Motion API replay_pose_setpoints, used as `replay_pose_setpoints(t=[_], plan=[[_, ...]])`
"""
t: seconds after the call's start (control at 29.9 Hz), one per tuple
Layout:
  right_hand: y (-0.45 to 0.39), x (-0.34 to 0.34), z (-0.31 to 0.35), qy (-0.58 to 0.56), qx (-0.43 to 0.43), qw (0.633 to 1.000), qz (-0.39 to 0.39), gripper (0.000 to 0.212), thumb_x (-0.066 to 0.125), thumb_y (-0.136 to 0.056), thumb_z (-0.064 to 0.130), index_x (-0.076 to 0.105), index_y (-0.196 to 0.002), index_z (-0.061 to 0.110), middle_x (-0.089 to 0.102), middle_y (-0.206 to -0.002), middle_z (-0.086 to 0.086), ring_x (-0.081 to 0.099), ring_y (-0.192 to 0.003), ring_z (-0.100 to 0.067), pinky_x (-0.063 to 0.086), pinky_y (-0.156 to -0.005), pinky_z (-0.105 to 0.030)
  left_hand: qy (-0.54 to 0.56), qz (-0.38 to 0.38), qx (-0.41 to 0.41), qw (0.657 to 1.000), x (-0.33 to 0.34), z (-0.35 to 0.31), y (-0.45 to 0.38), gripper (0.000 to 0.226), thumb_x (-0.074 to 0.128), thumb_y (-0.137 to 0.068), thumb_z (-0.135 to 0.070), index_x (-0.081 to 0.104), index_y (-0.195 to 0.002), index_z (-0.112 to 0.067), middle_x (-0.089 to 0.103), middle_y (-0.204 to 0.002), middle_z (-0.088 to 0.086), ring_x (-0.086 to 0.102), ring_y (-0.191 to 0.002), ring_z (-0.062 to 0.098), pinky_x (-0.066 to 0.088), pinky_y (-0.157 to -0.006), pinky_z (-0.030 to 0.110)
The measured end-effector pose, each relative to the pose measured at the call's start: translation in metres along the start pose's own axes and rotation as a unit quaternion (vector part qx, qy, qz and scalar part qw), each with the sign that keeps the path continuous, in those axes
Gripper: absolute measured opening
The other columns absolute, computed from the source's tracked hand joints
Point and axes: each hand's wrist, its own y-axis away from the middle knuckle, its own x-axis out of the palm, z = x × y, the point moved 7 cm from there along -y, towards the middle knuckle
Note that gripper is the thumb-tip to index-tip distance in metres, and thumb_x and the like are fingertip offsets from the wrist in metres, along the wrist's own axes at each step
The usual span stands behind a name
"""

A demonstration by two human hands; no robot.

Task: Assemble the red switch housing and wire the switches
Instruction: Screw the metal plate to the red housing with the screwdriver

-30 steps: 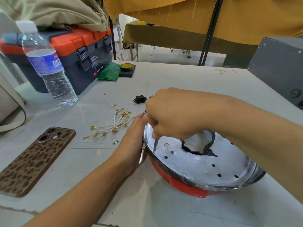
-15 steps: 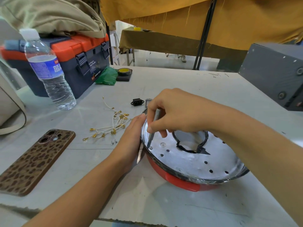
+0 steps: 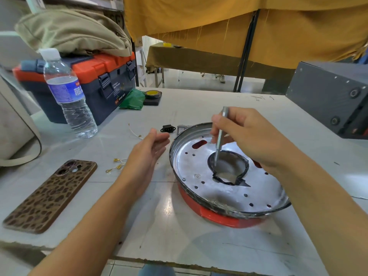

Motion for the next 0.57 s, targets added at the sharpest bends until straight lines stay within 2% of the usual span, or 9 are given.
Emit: replay_pose_setpoints(t=[0.07,0.13,0.23,0.3,0.33,0.43,0.5,0.57], plan=[[0.003,0.002,-0.004,0.016,0.012,0.999,0.026,0.030,0.046,-0.098,0.024,0.060,-0.076,0.010,0.062,-0.065,0.000,0.061,-0.057,-0.007,0.051,-0.058,-0.014,-0.055,0.010,0.023,0.998,-0.011,-0.011,0.003,0.033,0.038,-0.101,-0.025,0.067,-0.102,-0.009,0.069,-0.111,0.006,0.063,-0.109,0.014,0.047,-0.096,0.027],[0.007,0.005,-0.008,0.059,0.011,0.996,0.059,0.029,0.043,-0.099,0.021,0.058,-0.077,0.011,0.057,-0.059,0.005,0.052,-0.051,-0.002,0.044,-0.052,-0.011,-0.148,0.015,0.058,0.987,-0.024,-0.022,0.008,0.025,0.046,-0.098,-0.019,0.071,-0.095,-0.017,0.072,-0.102,0.000,0.065,-0.101,0.009,0.047,-0.088,0.024],[0.012,0.006,-0.015,0.168,0.001,0.980,0.103,0.030,0.048,-0.097,0.017,0.055,-0.069,0.010,0.054,-0.052,0.013,0.046,-0.047,0.001,0.036,-0.050,-0.009,-0.274,0.014,0.084,0.958,-0.044,-0.031,0.014,0.019,0.058,-0.091,-0.014,0.073,-0.087,-0.024,0.073,-0.086,-0.010,0.064,-0.082,0.000,0.045,-0.075,0.013],[0.015,0.007,-0.024,0.234,0.008,0.963,0.132,0.039,0.057,-0.092,0.018,0.043,-0.056,0.014,0.046,-0.052,0.007,0.038,-0.048,-0.005,0.035,-0.053,-0.019,-0.366,0.014,0.091,0.926,-0.052,-0.033,0.016,0.019,0.064,-0.087,-0.012,0.073,-0.081,-0.027,0.071,-0.079,-0.009,0.059,-0.069,-0.002,0.042,-0.066,0.008],[0.016,0.007,-0.029,0.256,0.020,0.956,0.145,0.040,0.061,-0.089,0.019,0.042,-0.055,0.014,0.045,-0.055,0.000,0.038,-0.052,-0.010,0.036,-0.057,-0.027,-0.418,0.019,0.095,0.903,-0.054,-0.033,0.016,0.019,0.066,-0.085,-0.011,0.073,-0.079,-0.028,0.070,-0.079,-0.007,0.056,-0.064,-0.003,0.040,-0.063,0.008],[0.020,0.005,-0.040,0.298,0.052,0.938,0.171,0.021,0.067,-0.084,0.025,0.067,-0.069,0.011,0.062,-0.067,-0.013,0.051,-0.061,-0.021,0.043,-0.062,-0.031,-0.523,0.042,0.104,0.845,-0.051,-0.028,0.017,0.013,0.070,-0.082,-0.013,0.072,-0.079,-0.025,0.064,-0.088,-0.002,0.055,-0.071,0.001,0.037,-0.065,0.016],[0.022,0.005,-0.044,0.314,0.062,0.929,0.187,0.019,0.068,-0.082,0.030,0.071,-0.076,0.013,0.068,-0.079,-0.013,0.058,-0.074,-0.027,0.046,-0.068,-0.036,-0.561,0.054,0.111,0.819,-0.046,-0.025,0.016,0.010,0.071,-0.081,-0.017,0.070,-0.081,-0.027,0.060,-0.095,-0.005,0.055,-0.082,0.006,0.035,-0.069,0.019],[0.024,0.006,-0.047,0.320,0.071,0.924,0.198,0.018,0.068,-0.083,0.034,0.071,-0.076,0.017,0.068,-0.081,-0.009,0.058,-0.076,-0.026,0.044,-0.068,-0.036,-0.589,0.062,0.110,0.798,-0.042,-0.020,0.015,0.009,0.072,-0.081,-0.021,0.067,-0.083,-0.029,0.055,-0.100,-0.007,0.052,-0.089,0.009,0.032,-0.075,0.020]])
